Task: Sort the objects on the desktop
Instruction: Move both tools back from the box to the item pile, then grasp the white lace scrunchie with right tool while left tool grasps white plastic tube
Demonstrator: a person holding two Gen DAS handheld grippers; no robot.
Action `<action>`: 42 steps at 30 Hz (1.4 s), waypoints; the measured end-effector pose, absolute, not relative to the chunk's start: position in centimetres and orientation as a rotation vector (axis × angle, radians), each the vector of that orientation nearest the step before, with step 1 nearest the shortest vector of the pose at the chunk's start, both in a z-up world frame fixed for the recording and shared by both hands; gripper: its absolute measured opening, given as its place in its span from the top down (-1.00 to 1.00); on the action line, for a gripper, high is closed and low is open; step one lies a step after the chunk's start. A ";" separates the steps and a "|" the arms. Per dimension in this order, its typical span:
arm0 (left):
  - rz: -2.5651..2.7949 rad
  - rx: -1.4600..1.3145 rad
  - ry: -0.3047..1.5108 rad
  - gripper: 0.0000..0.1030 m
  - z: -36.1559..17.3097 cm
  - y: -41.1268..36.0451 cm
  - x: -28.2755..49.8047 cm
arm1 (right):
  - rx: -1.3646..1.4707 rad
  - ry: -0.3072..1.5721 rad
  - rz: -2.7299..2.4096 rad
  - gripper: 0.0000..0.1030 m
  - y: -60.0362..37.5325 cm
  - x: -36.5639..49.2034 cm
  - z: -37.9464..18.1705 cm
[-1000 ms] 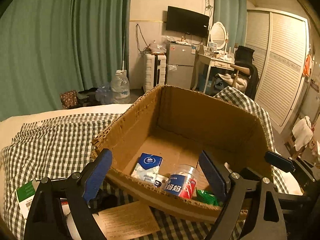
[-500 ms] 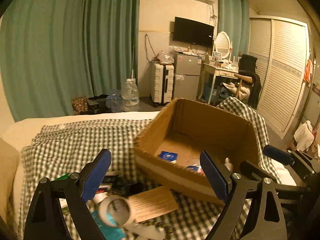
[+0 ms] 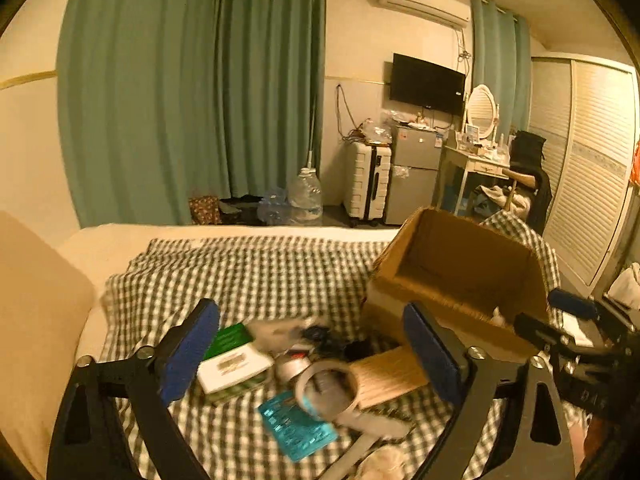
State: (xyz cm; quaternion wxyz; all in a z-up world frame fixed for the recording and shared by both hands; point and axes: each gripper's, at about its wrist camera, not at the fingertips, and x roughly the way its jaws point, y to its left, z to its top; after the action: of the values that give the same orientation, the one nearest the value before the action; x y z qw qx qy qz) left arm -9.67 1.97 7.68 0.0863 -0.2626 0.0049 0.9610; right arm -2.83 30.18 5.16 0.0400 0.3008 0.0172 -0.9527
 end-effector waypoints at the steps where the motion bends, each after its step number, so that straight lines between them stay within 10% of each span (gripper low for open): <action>1: 2.877 -0.790 0.019 -0.91 7.0 1.4 -9.2 | 0.928 0.050 -2.911 -0.32 29.9 -2.9 4.8; 16: 2.779 -1.109 -0.038 -0.91 -7.8 0.7 -5.3 | 1.047 0.049 -2.799 -0.32 27.8 -1.9 -4.3; 31: 2.897 -1.266 -0.005 -0.91 -11.6 -0.9 -6.8 | 1.282 0.106 -2.459 -0.32 22.0 -0.3 -13.1; 35: 2.859 -1.241 0.035 -0.91 -11.5 -0.1 -6.2 | 1.348 0.112 -2.423 0.44 21.8 -0.7 -14.4; 42: 2.766 -1.216 0.013 -0.91 -11.9 1.1 -6.3 | 1.327 0.114 -2.539 0.70 24.6 -0.4 -12.1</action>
State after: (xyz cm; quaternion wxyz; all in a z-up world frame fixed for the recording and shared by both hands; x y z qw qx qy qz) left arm -6.33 1.08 -11.92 0.0599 -0.4016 0.0042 0.9138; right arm -0.45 24.59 -12.07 0.1366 0.4585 0.0395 -0.8773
